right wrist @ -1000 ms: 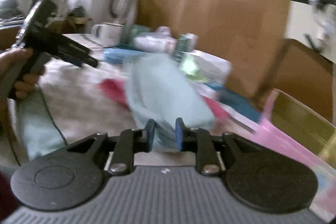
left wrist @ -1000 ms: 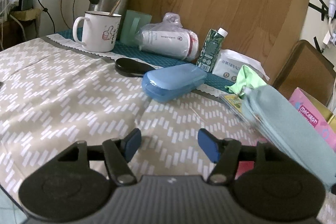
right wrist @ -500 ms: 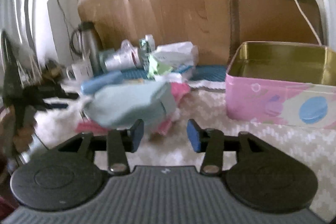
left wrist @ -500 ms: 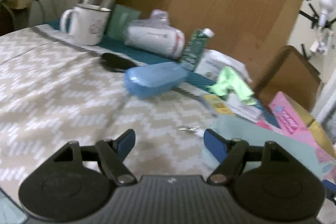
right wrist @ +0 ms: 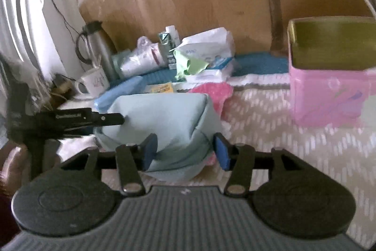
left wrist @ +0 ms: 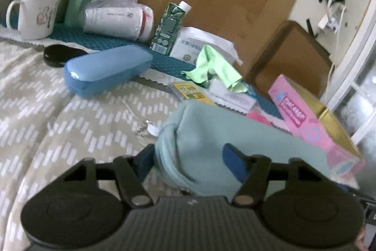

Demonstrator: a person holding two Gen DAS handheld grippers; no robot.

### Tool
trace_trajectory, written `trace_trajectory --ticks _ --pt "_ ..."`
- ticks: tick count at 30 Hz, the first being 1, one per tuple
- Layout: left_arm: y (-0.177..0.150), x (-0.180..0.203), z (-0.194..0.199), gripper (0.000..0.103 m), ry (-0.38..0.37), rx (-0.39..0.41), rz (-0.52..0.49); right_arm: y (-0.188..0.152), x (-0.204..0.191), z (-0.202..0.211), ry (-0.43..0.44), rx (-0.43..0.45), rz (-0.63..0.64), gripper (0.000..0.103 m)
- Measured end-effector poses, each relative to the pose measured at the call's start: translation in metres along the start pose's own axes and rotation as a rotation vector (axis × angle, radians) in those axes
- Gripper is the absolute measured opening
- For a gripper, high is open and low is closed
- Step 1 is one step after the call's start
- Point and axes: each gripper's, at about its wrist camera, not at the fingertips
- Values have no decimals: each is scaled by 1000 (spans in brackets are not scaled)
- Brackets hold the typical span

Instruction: Organize soft objects

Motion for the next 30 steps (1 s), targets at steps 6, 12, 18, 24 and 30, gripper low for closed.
trace_trajectory --ticks 6,12,18,24,30 --pt "12 7 49 50 -50 134 15 18 -22 31 -37 148 115 46" --pt "-4 45 85 50 -84 166 -76 10 -11 72 -59 125 113 46" --pt "-57 61 67 50 -99 -3 -120 -20 20 75 -115 15 26 44" --pt "-56 42 38 51 -45 -53 -56 -14 20 32 -122 -63 10 42" --pt "-30 16 23 52 5 -16 -24 7 11 -7 -98 -73 40 42"
Point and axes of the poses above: each gripper's, at about its wrist camera, not at the fingertips, and z roughly against the way its jaws point, x to its right, y to its top, and after that the axes turned 3 degrees about -x, right-handed
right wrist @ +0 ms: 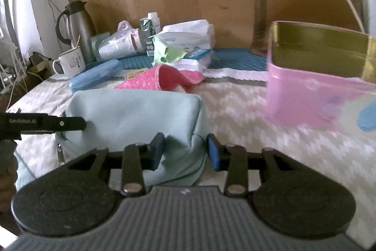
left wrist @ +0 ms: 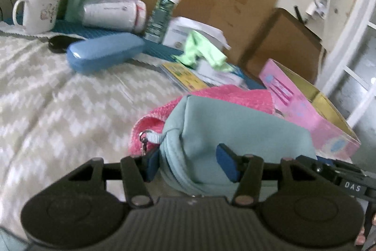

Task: Organize soft objects
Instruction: 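Lift the teal pouch with the left tool toward the pink tin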

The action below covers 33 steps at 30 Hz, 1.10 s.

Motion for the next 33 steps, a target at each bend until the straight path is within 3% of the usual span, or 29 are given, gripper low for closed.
trace_trajectory --ticks 5,13,21,27,29,33 --pt "17 -14 -14 57 15 37 7 10 -3 -18 -1 5 -7 43" --pt "12 -10 -15 60 27 50 -17 3 -7 -11 -6 37 -47 45" --pt "-4 -3 2 75 47 49 -45 -13 -9 2 13 62 -76 49" --pt "-2 -9 22 75 27 59 -10 -11 -11 6 6 70 -73 52" --pt "2 -8 29 75 31 85 -17 -12 -12 8 4 82 -62 61" --pt "11 -8 27 73 49 90 -28 -12 -13 6 3 76 -43 64"
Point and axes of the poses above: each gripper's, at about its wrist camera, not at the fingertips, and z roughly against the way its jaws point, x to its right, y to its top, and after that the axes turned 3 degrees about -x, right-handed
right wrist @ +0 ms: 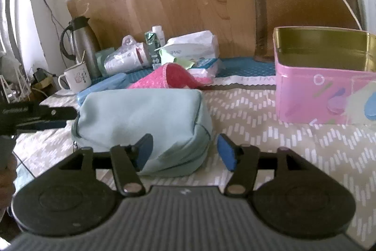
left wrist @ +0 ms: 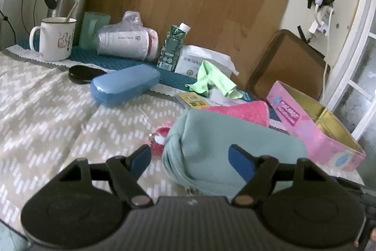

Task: Organize soft objects
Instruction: 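Lift the teal pouch with the left tool toward the pink tin, then lower the teal pouch into the pink tin and open the left tool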

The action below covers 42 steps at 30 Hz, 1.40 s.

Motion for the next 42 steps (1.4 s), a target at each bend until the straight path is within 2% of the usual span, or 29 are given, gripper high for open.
trace_trajectory --ticks 1,2,4,6,9,11,13,17,20,23,28,32,35,37,39,42 --pt "1 -1 -6 69 13 -14 -2 0 1 -4 2 -18 -7 63" --pt "1 -1 -12 56 15 -37 -3 -1 3 -9 15 -51 -22 56" --pt "-2 0 -22 52 4 -88 5 -3 7 -12 41 -65 -55 52" --pt "-9 8 -18 52 26 -70 -37 -2 2 -5 26 -53 -22 49" --pt "-11 16 -2 52 -31 -75 -20 -1 1 13 -12 -25 38 48" --pt "-14 27 10 52 -57 -57 -40 -3 9 28 -11 -18 34 48" --pt "-19 41 12 52 -83 -72 -73 -9 21 43 -37 -19 21 48" --pt "-36 77 -13 52 -118 -172 -153 -25 49 63 -112 -39 -59 48" --pt "-49 105 -22 56 -100 -172 -247 -34 60 76 -142 -28 -97 48" --pt "-52 125 -28 56 -126 -194 -280 -38 67 87 -198 -7 -93 49" --pt "-55 156 -38 57 -151 -228 -340 -45 94 98 -234 11 -170 55" --pt "-58 169 -42 76 -159 -249 -354 -51 107 105 -242 39 -220 61" --pt "-56 169 -41 81 -164 -264 -342 -50 109 111 -248 77 -197 64" --pt "-51 163 -38 85 -144 -247 -314 -49 110 112 -237 90 -188 66" --pt "-42 156 -36 84 -127 -224 -284 -48 113 110 -222 91 -190 66" --pt "-31 153 -40 70 -127 -224 -254 -50 115 103 -192 73 -212 66"
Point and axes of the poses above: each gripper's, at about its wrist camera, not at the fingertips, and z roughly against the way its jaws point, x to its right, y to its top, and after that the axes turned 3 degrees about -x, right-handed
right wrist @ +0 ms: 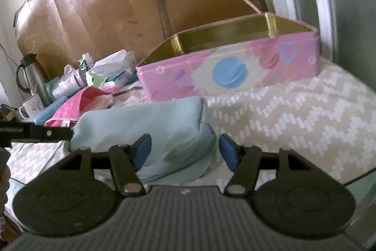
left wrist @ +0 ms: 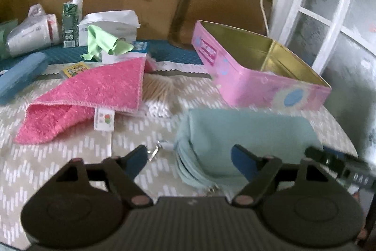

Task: Organize soft objects
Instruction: 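Lower the teal pouch into the pink tin and open the left tool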

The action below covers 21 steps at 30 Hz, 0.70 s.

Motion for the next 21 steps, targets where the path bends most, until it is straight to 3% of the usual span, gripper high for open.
trace_trajectory --ticks 1,3,5,10,15,21 --pt "3 0 -5 57 -16 -17 2 -1 0 -3 11 -15 -7 66" --pt "4 4 -19 51 -43 -77 4 -4 0 -6 0 -25 -10 60" --pt "2 18 -25 52 16 -67 -42 -5 5 0 -7 -10 -15 53" --pt "5 57 -41 52 -72 -102 -121 -5 36 23 -113 36 -66 48" --pt "4 103 -59 52 -104 -113 -208 -9 62 43 -213 72 -111 47" --pt "0 144 -72 52 -129 -112 -280 -13 89 57 -273 91 -136 47"
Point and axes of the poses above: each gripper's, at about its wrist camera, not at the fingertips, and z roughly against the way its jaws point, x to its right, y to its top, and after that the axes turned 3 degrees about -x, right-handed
